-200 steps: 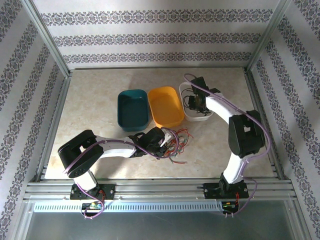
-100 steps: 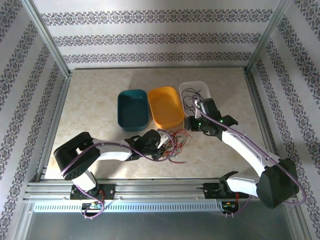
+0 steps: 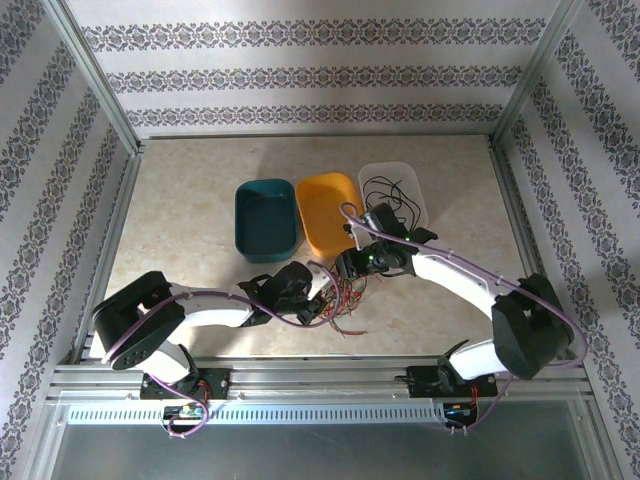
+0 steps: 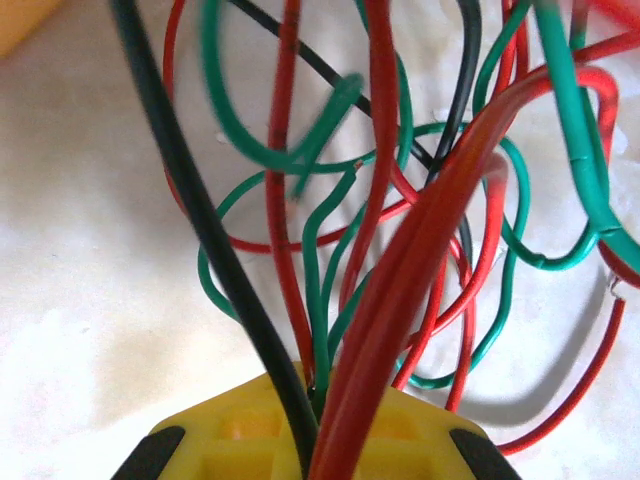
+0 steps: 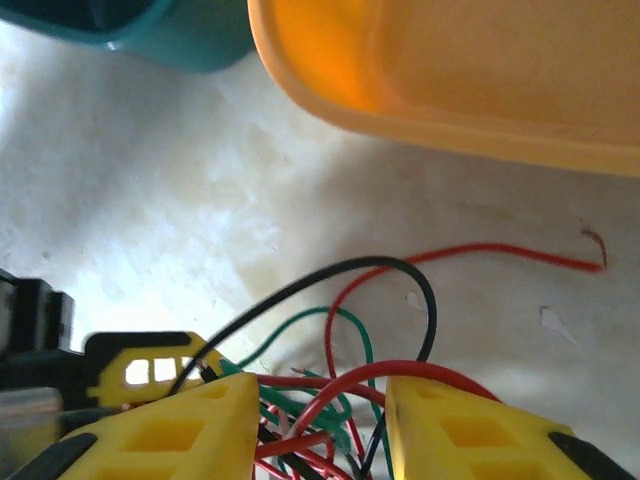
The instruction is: Untangle the cables
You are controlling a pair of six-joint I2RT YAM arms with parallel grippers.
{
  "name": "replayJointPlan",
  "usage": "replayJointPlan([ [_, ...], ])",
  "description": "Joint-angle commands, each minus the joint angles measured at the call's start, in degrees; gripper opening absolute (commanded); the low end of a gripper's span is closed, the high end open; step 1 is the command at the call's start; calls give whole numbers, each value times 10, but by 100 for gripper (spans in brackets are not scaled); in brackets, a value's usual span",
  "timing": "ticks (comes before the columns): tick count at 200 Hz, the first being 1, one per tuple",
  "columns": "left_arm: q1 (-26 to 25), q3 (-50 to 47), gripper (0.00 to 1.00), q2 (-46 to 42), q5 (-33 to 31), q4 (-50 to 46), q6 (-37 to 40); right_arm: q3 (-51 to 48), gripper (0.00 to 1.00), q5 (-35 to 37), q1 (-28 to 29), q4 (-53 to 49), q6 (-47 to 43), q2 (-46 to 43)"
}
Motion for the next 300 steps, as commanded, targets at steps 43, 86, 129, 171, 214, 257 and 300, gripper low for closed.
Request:
replayJointPlan([
  [43, 32, -11, 0, -22, 12, 47, -19, -63, 32, 95, -4, -74, 43, -12],
  [86, 32, -8, 0, -9, 24, 37, -13, -58, 38, 104, -11, -64, 34, -101],
  [129, 31, -18, 0, -2, 67, 54, 3, -41, 44, 100, -45, -34, 32, -185],
  [171, 23, -66, 0, -30, 78, 138, 54, 5, 45, 47, -54, -22, 13, -127],
  [214, 21, -69, 0, -69, 72, 114, 90, 22, 54, -44, -52, 18, 13, -44],
  [257, 20, -72, 0, -89, 70, 118, 90, 11, 53, -66, -34, 42, 16, 11],
  [300, 20, -71, 0, -94, 70, 122, 91, 0, 52, -81, -35, 60, 6, 13],
])
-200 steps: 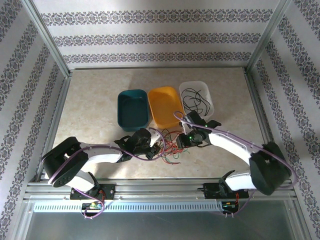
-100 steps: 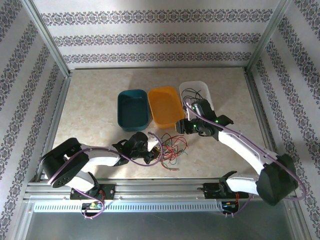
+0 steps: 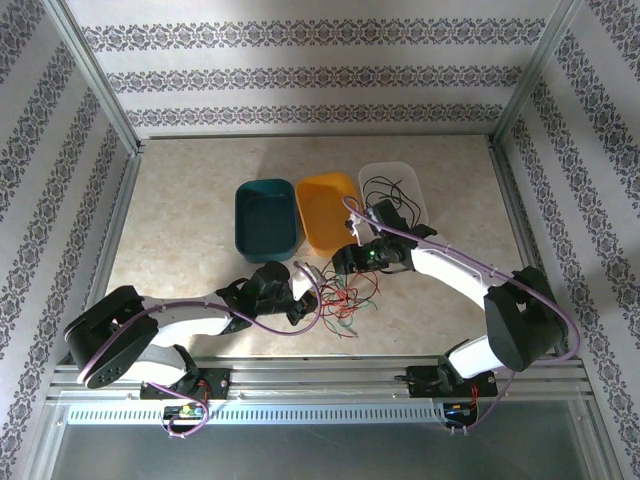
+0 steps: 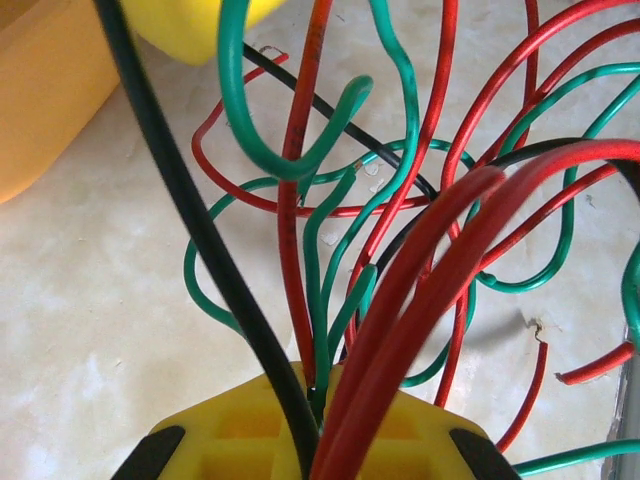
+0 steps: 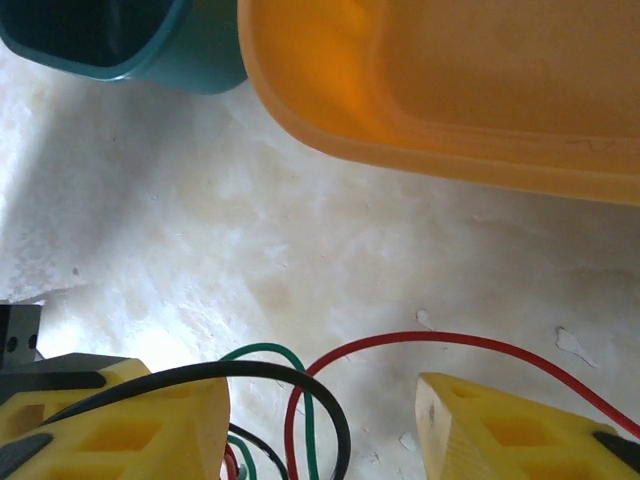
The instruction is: Untangle the cables
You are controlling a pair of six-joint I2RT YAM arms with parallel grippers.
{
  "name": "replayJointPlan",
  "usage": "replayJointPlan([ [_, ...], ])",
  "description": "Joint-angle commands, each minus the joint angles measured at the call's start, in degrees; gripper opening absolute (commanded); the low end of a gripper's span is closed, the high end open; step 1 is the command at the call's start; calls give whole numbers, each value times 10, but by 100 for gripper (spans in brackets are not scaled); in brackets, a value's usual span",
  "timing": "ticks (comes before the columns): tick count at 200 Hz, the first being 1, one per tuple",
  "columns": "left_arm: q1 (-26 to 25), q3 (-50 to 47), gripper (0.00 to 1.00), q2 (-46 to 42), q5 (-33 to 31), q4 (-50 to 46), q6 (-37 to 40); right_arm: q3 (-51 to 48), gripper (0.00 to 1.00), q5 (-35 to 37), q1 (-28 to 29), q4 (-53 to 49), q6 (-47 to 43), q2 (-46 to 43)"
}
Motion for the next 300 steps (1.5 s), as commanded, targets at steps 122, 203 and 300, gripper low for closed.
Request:
replayJointPlan([
  [122, -5, -10, 0, -13, -28, 72, 7, -17, 10, -77, -2, 26, -21, -1],
  [203, -5, 37, 30, 37, -80, -48, -46, 13, 0, 82, -21, 15, 24, -151],
  [300, -4, 16, 24, 96, -68, 31, -69, 94, 0, 196, -50, 11, 46, -274],
])
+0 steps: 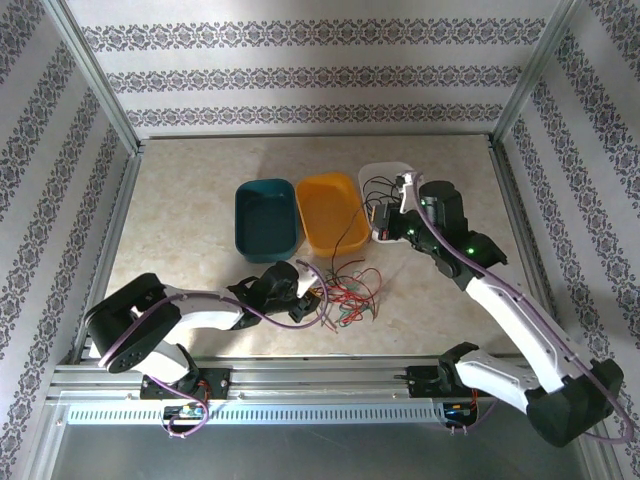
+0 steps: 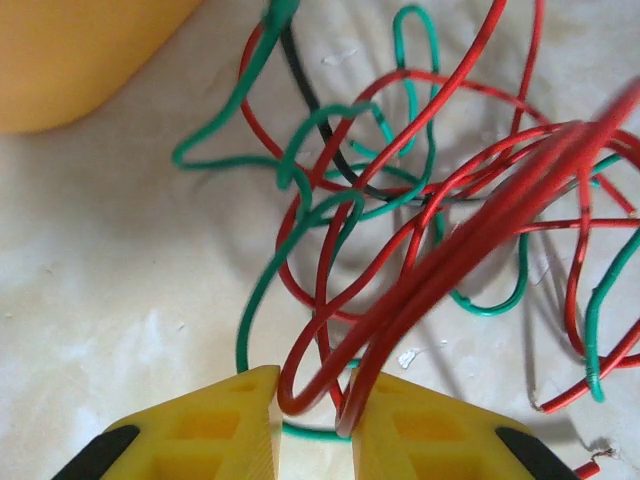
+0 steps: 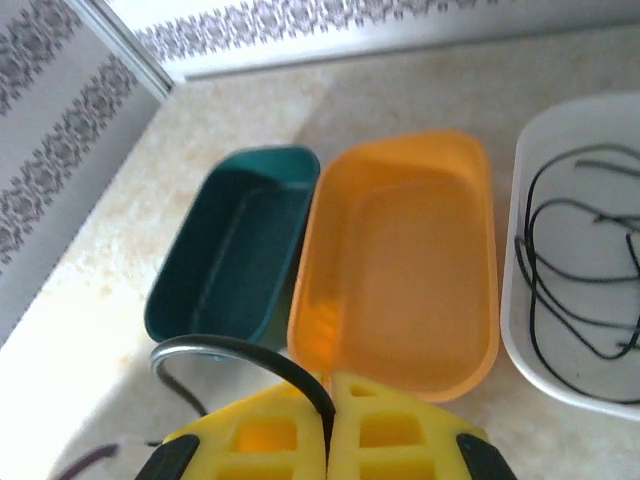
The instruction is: Untangle the cables
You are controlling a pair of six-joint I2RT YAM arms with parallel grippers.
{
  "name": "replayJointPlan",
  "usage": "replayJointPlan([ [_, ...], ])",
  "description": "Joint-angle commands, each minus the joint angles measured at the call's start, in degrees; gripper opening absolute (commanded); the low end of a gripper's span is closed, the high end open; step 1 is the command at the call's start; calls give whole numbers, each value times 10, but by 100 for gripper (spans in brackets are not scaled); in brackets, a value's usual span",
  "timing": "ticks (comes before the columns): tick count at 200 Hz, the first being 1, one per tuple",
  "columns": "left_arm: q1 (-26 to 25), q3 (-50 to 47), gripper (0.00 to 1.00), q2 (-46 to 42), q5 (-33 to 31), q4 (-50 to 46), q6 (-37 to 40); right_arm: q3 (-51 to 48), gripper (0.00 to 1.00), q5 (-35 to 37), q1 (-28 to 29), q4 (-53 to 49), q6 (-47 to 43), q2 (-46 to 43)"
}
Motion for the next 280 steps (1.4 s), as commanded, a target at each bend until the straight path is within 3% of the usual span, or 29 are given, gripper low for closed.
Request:
replayJointPlan([
  [1, -4, -8, 24, 17, 3, 45, -21, 37, 0, 36, -5, 4, 7, -23],
  [34, -4, -5, 25, 35, 5, 52, -26, 83, 0, 65, -8, 7, -22, -40],
  [82, -4, -14, 29, 20, -11, 58, -32, 154, 0, 175, -45, 4, -37, 1],
  [152, -4, -3, 37, 12, -15, 36, -34, 203, 0, 242, -112, -15, -17, 193],
  [207, -4, -11, 38, -2, -20, 38, -36, 275, 0, 358, -90, -137, 21, 372],
  [229, -4, -12, 39, -5, -21, 34, -36, 304, 0, 364, -84, -162, 27, 428],
  [280, -4, -11, 40, -6, -21, 29, -37, 334, 0, 304, -100, -196, 66, 529],
])
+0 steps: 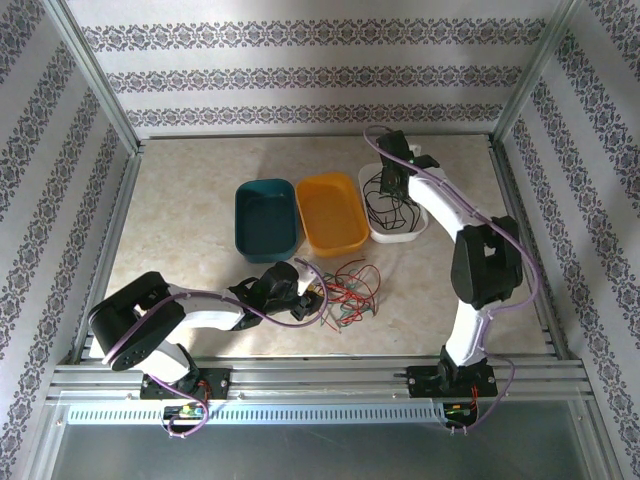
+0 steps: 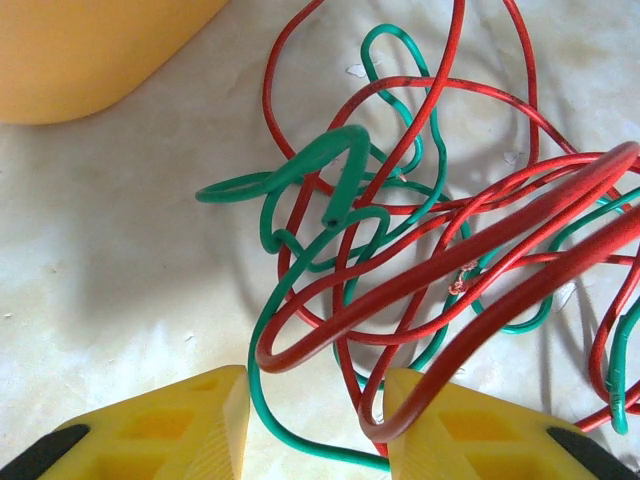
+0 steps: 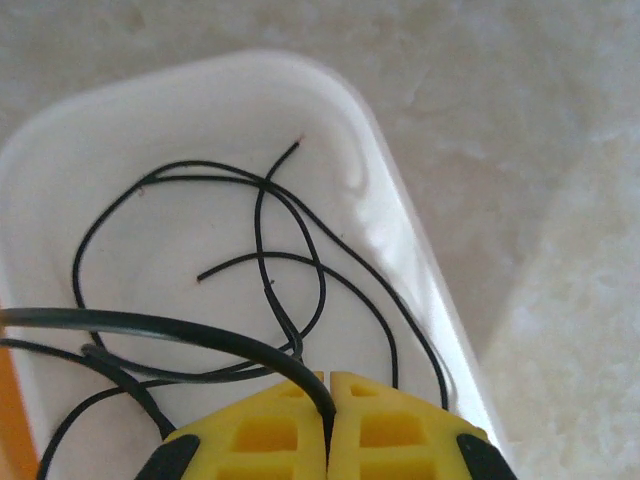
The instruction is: Untangle the cables
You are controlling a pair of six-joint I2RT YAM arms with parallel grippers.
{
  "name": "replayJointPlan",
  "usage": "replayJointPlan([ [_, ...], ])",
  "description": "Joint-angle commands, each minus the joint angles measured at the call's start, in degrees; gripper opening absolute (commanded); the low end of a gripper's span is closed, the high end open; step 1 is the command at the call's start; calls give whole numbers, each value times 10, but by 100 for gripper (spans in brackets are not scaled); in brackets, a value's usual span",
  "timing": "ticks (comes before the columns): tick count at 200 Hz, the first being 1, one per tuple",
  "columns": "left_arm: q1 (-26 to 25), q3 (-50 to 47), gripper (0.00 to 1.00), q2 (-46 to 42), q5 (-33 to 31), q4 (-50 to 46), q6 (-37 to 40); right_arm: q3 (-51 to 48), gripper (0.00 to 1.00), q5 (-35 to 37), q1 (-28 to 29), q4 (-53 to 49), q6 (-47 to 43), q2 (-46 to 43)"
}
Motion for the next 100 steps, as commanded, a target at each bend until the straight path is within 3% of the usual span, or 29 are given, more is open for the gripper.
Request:
replayJointPlan([
  [1, -4, -6, 40, -12, -7, -9, -10, 17, 0, -18, -11, -37, 34, 34],
  [26, -4, -4, 40, -13, -8, -10, -7, 21, 0, -31, -21, -36, 53, 63],
  [64, -3, 0, 40, -16, -5, -16, -2, 2, 37, -67, -29, -4, 70, 37],
  [79, -4, 3, 40, -16, -3, -18, 0, -20, 44, -65, -29, 20, 72, 0],
  [100, -4, 6, 39, -15, -5, -17, 2, -48, 44, -69, -26, 44, 66, -48],
])
